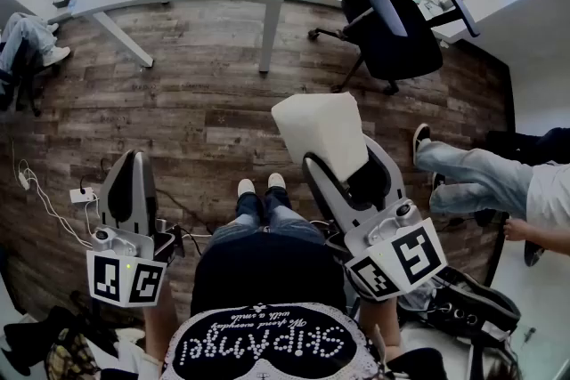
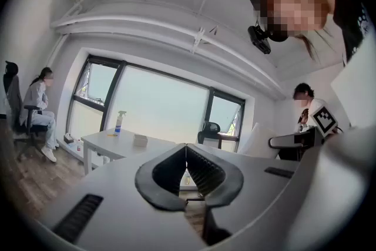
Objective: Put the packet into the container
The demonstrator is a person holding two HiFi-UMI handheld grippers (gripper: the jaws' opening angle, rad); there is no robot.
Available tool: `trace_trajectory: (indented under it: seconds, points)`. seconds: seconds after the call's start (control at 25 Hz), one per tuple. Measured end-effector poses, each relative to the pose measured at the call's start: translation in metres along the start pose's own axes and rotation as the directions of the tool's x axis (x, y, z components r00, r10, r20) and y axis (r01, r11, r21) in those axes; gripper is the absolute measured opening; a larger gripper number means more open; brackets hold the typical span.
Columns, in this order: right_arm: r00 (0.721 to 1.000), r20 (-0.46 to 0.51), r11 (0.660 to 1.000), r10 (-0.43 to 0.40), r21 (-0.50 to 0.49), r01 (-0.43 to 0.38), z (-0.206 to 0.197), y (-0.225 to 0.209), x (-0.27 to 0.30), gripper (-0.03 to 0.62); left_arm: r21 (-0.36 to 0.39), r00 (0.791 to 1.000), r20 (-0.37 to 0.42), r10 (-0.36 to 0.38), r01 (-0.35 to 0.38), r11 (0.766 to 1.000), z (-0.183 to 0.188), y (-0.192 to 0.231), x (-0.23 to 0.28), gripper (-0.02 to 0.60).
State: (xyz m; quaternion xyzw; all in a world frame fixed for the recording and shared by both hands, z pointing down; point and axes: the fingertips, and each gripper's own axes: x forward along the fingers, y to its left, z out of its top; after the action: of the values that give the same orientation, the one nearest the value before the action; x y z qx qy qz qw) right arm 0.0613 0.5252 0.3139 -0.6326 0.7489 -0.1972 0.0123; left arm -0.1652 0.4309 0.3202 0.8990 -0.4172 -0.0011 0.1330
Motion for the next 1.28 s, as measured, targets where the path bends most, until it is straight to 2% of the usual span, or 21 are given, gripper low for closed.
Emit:
trace_trajectory:
  seconds: [0.24,0.44,0.52,0.6,0.72,0.84,0.96,1.16,1.28]
  points:
    - [0.999,0.012,0.999,-0.033,-0.004,0.033,0.005,-0.018,-0.006,0.273,0.009,1.000,-0.001,-0.003,0.003,1.000,-0.002,-0.006,0.004,0.008]
    - [0.999,-0.011,0.999,-0.048,-0.017,0.047,-0.006,-0.026,-0.007,0.273,0.073,1.000,-0.010,-0.008,0.009,0.997,-0.008,-0.014,0.008,0.008]
    - [0.999,-0.034,0.997,-0.040,-0.071,0.038,-0.018,-0.019,-0.004,0.273,0.119,0.999,-0.030,-0.032,0.035,0.992,-0.014,-0.025,0.013,0.008]
    - [0.999,-0.036,0.986,0.007,-0.166,-0.013,-0.024,-0.007,0.013,0.273,0.173,0.998,-0.031,-0.054,0.059,0.983,-0.015,-0.034,0.024,0.008]
    - [0.996,-0.073,0.971,0.044,-0.231,-0.059,-0.033,0.016,0.027,0.273,0.194,0.994,-0.058,-0.097,0.107,0.975,-0.017,-0.050,0.033,0.008]
    - [0.992,-0.105,0.977,0.067,-0.193,-0.086,-0.043,0.022,0.035,0.273,0.212,0.992,-0.058,-0.113,0.123,0.969,-0.017,-0.058,0.037,0.008]
    - [0.990,-0.118,0.984,0.082,-0.147,-0.099,-0.048,0.012,0.040,0.273,0.180,0.994,-0.055,-0.099,0.107,0.978,-0.017,-0.062,0.041,0.008]
    - [0.990,-0.124,0.985,0.060,-0.152,-0.079,-0.043,0.000,0.039,0.273,0.196,0.994,-0.053,-0.094,0.103,0.975,-0.018,-0.062,0.039,0.008]
    - [0.991,-0.117,0.986,0.056,-0.149,-0.074,-0.042,-0.006,0.035,0.273,0.178,0.994,-0.060,-0.092,0.102,0.979,-0.020,-0.067,0.039,0.008]
